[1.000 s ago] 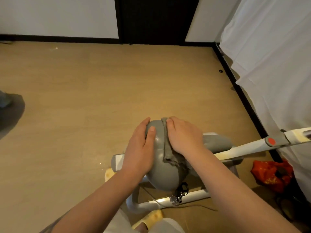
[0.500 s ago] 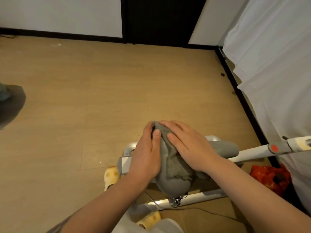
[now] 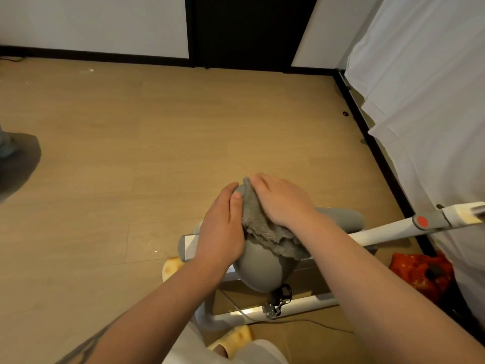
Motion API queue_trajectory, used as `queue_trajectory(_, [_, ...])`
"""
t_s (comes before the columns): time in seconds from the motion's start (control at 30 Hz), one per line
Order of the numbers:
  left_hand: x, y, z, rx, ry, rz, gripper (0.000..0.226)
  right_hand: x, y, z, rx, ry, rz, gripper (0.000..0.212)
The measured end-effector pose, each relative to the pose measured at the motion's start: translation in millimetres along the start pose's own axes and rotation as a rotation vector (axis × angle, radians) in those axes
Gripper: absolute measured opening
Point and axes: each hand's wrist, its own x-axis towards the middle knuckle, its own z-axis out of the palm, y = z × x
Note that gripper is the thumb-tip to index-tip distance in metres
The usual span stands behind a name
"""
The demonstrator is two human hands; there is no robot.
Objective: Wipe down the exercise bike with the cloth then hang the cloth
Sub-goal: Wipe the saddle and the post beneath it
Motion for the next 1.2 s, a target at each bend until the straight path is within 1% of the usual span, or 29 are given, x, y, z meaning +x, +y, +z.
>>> queue_trajectory(0.1, [-2,2,-3,0.045,-0.008,0.121,0.037,-31,-6,12,0.002,0.135,-0.144,0.049])
queue_trajectory(0.17, [0,6,-5,0.134,-0.037,0.211,0.044,-59,16,11,-0.041,0.144,-0.199,0.054])
queue_trajectory(0.2, [1,10,-3,0.202,-0.065,0.243,0.049,-67,35,8,-0.081,0.158,-0.154,0.056])
queue_trajectory(0.27, [7,21,1,0.393,-0.126,0.319,0.053,-71,69,3,-0.164,0.267,0.03,0.062])
queue_trajectory(0.33, [15,32,9,0.574,-0.201,0.4,0.052,-72,74,9,-0.182,0.369,0.205,0.063])
queue_trajectory(0.4, [21,36,16,0.665,-0.218,0.431,0.051,-74,59,24,-0.15,0.45,0.189,0.058])
queue_trajectory(0.47, [24,36,18,0.686,-0.181,0.446,0.046,-73,60,26,-0.102,0.46,0.1,0.052])
queue_trajectory(0.5, [24,35,19,0.683,-0.166,0.452,0.043,-70,70,20,-0.057,0.453,0.107,0.05])
queue_trajectory(0.57, [23,34,20,0.674,-0.142,0.45,0.039,-65,97,8,0.078,0.487,0.268,0.048])
queue_trajectory(0.63, [22,34,21,0.683,-0.116,0.429,0.036,-64,98,10,0.163,0.549,0.41,0.047])
queue_trajectory(0.67, [22,34,21,0.68,-0.106,0.42,0.034,-65,86,18,0.138,0.573,0.399,0.048])
queue_trajectory(0.73, [21,34,22,0.658,-0.091,0.409,0.03,-74,60,35,0.041,0.604,0.234,0.049])
queue_trajectory(0.8, [21,34,21,0.644,-0.092,0.416,0.029,-74,69,28,-0.013,0.537,0.087,0.047])
queue_trajectory(0.83, [21,35,21,0.642,-0.1,0.426,0.028,-68,81,20,-0.018,0.505,0.081,0.046])
queue_trajectory(0.9, [21,34,20,0.645,-0.118,0.446,0.028,-59,94,10,0.081,0.513,0.229,0.047])
queue_trajectory(0.97, [22,31,20,0.637,-0.131,0.463,0.028,-57,83,16,0.199,0.628,0.45,0.046])
queue_trajectory(1.0, [22,30,19,0.629,-0.143,0.469,0.029,-60,67,26,0.227,0.686,0.521,0.045])
queue_trajectory(1.03, [22,30,18,0.616,-0.158,0.476,0.03,-66,48,37,0.258,0.72,0.536,0.043])
queue_trajectory(1.07, [22,30,17,0.595,-0.172,0.479,0.032,-72,31,47,0.284,0.717,0.507,0.042])
queue_trajectory(1.13, [26,33,12,0.564,-0.229,0.495,0.032,-81,15,56,0.288,0.627,0.426,0.046])
queue_trajectory(1.2, [36,36,3,0.618,-0.319,0.565,0.027,-78,22,49,0.252,0.574,0.42,0.055])
